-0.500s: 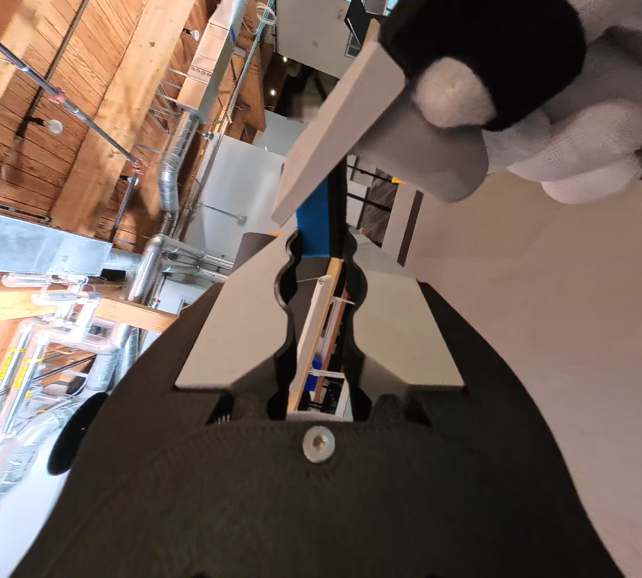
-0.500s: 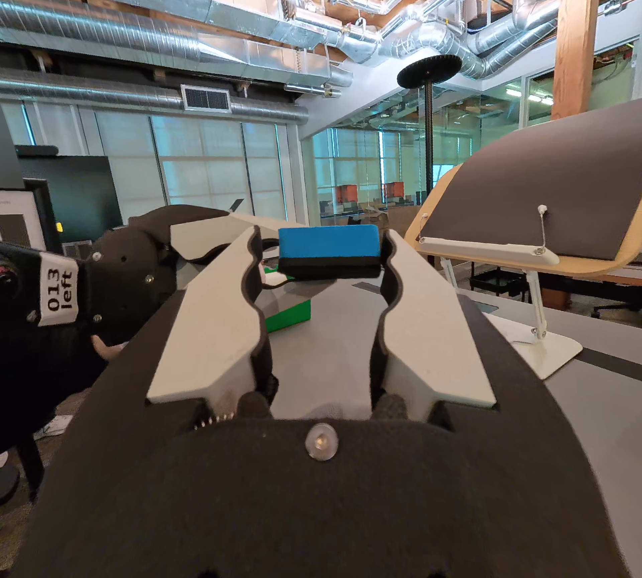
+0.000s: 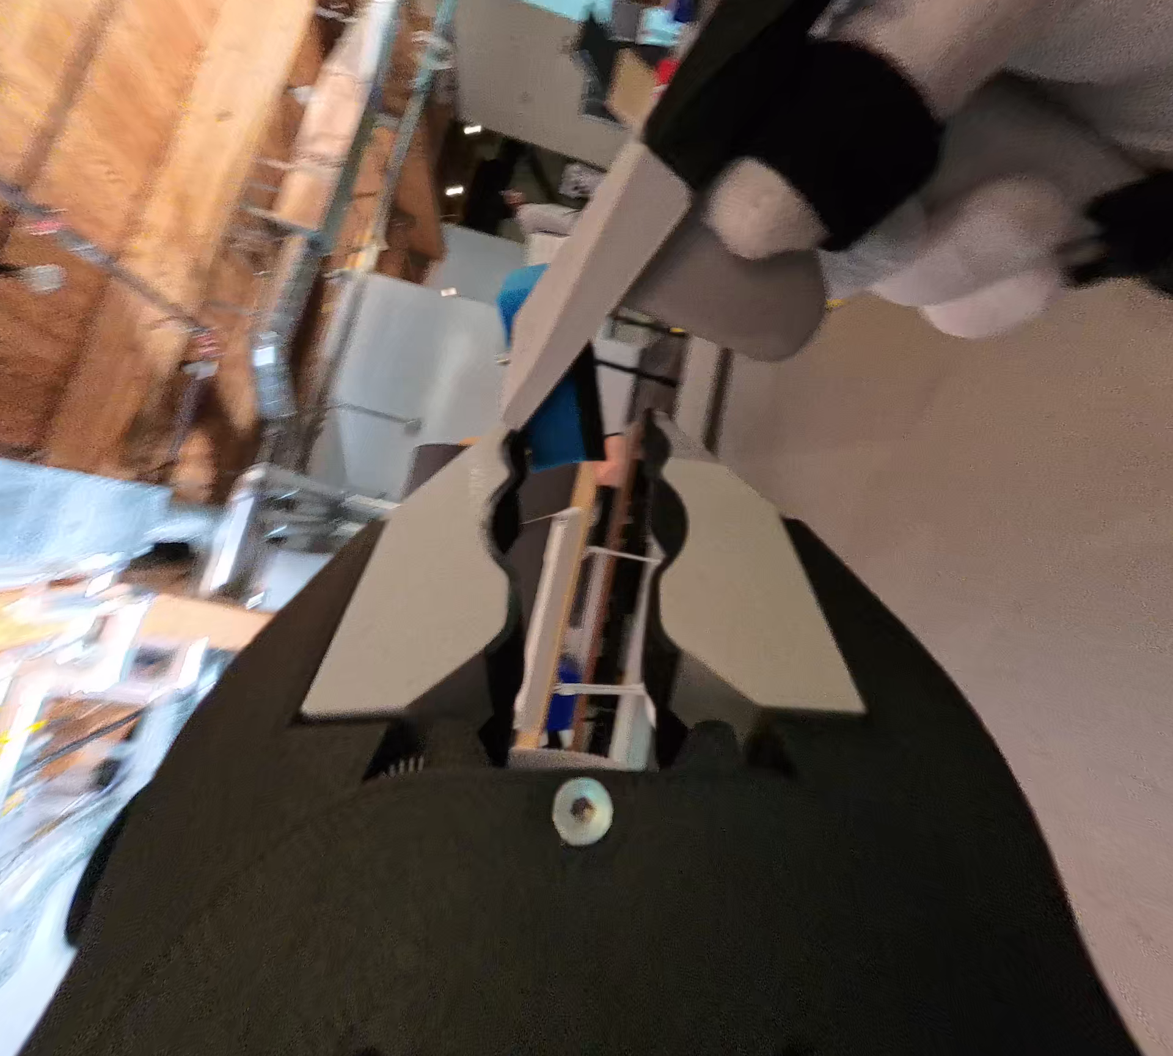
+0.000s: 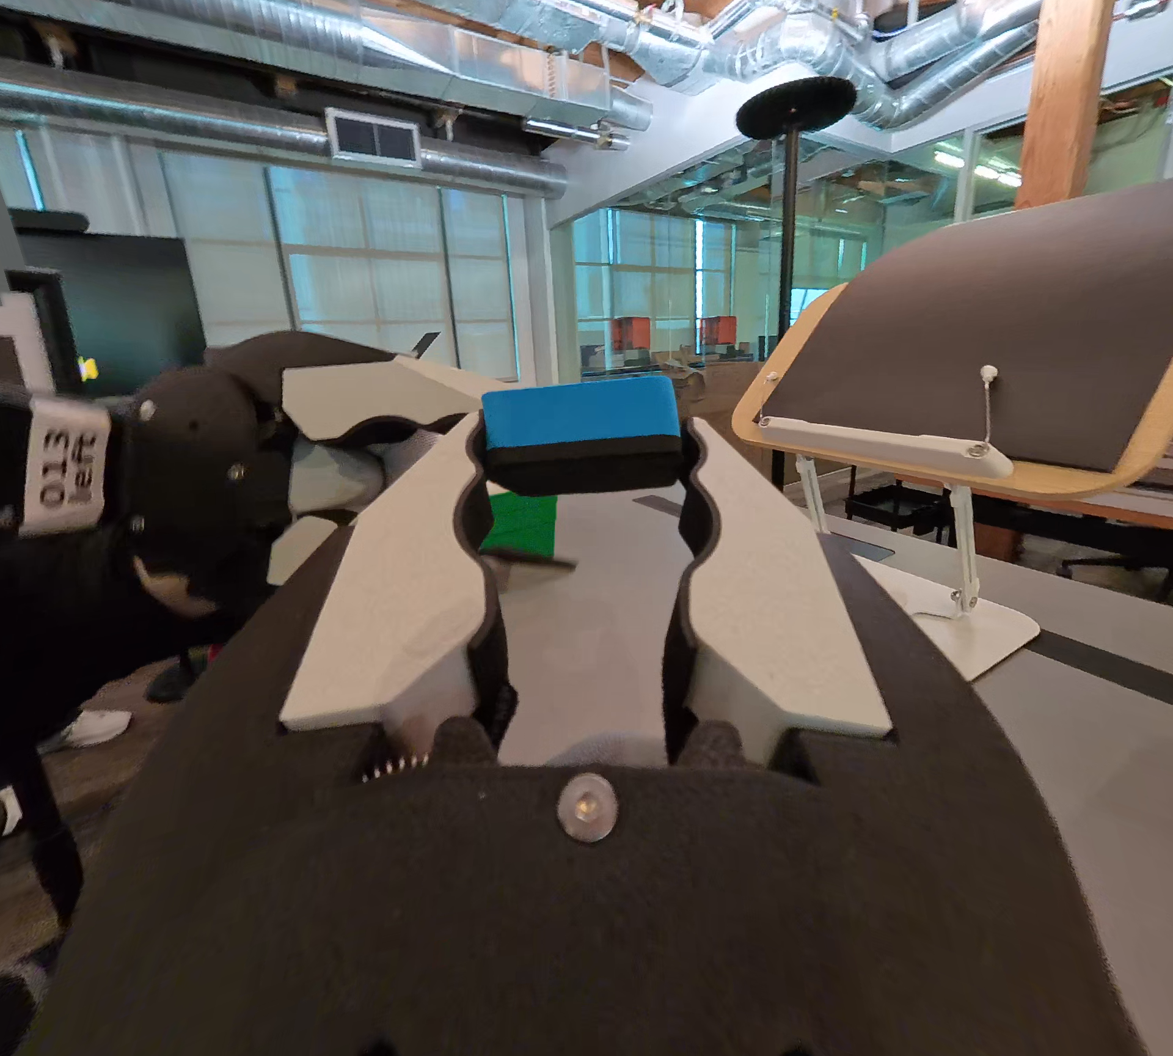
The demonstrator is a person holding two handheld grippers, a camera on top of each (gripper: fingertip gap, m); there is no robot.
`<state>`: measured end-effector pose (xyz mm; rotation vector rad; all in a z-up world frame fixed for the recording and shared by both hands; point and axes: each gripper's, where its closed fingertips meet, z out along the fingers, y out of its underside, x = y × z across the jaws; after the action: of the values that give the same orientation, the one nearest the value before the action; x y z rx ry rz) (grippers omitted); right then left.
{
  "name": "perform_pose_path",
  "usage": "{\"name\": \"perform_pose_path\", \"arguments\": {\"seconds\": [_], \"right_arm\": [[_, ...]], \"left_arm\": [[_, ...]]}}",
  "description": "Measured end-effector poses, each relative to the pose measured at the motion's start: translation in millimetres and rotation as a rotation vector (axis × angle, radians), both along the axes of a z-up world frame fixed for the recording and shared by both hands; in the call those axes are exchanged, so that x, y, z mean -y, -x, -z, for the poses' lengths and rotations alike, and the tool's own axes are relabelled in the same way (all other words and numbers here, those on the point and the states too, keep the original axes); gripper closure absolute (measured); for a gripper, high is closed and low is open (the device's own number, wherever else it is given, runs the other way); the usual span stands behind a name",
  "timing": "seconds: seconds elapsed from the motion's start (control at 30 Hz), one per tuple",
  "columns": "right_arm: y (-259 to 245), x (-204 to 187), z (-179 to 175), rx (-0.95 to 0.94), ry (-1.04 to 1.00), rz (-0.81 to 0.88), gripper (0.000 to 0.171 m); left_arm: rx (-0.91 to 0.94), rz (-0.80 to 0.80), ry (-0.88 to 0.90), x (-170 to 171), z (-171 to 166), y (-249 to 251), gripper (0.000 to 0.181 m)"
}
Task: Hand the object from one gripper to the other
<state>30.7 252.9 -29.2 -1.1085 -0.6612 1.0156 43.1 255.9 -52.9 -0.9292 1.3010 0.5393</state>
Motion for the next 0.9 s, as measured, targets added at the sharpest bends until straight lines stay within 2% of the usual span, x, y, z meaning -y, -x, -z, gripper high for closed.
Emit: {"name": "perform_pose_path", "arguments": {"seconds": [0.03,0.1,0.33,0.4,0.5,0.63,0.9], "right_arm": [[-0.2,3.0,0.0,0.012,-0.017,-0.02,0.114],[-3.2,11.1,-2.3,0.018,-0.066,-0.063,0.114],[-0.5,68.5,7.8,0.119,-0.314,-0.326,0.114],[0.6,84.9,10.3,0.141,-0.365,-0.391,0.114],[4.3,104.3,22.3,0.208,-0.399,-0.487,0.114],[9.2,123.3,39.6,0.308,-0.426,-0.578,0.114],[18.4,150.0,69.1,0.485,-0.455,-0.694,0.115]], "left_arm": [[-0.02,0.02,0.08,4.2,7.3,0.7,0.136],[0.023,0.037,0.244,9.9,12.4,8.0,0.126],[0.449,0.49,1.082,62.4,6.4,4.2,0.125],[0.487,0.57,1.282,75.8,15.1,0.6,0.12],[0.465,0.688,1.481,99.7,32.5,-4.4,0.119],[0.385,0.791,1.617,123.8,54.2,-6.8,0.118],[0.298,0.979,1.728,161.8,66.9,-3.3,0.145]]}}
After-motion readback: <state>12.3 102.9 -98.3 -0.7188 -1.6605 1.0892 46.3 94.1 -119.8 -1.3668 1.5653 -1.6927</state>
